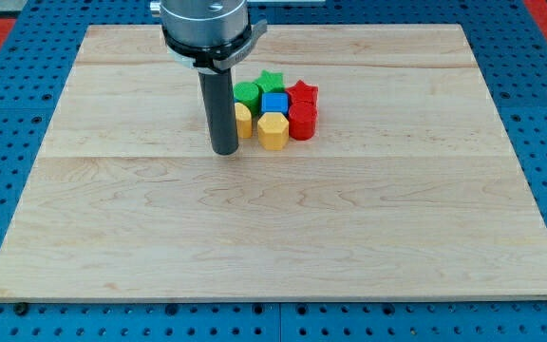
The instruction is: Separate the red blocks from the group of blocks
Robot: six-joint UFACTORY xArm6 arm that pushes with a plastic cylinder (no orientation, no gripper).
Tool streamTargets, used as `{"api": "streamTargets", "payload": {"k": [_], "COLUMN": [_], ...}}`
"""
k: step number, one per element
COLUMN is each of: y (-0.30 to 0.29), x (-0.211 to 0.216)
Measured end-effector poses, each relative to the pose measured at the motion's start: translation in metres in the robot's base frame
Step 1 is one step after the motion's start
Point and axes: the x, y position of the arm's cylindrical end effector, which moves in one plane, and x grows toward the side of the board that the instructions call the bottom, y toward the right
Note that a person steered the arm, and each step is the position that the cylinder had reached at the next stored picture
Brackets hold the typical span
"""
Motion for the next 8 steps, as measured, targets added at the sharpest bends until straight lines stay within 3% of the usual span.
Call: {"api": "streamTargets", "payload": {"k": [1, 3, 5, 8], "y": [0.044, 0.128, 0.091, 0.115], "x": [0.025, 0.01, -0.031, -0.096]}}
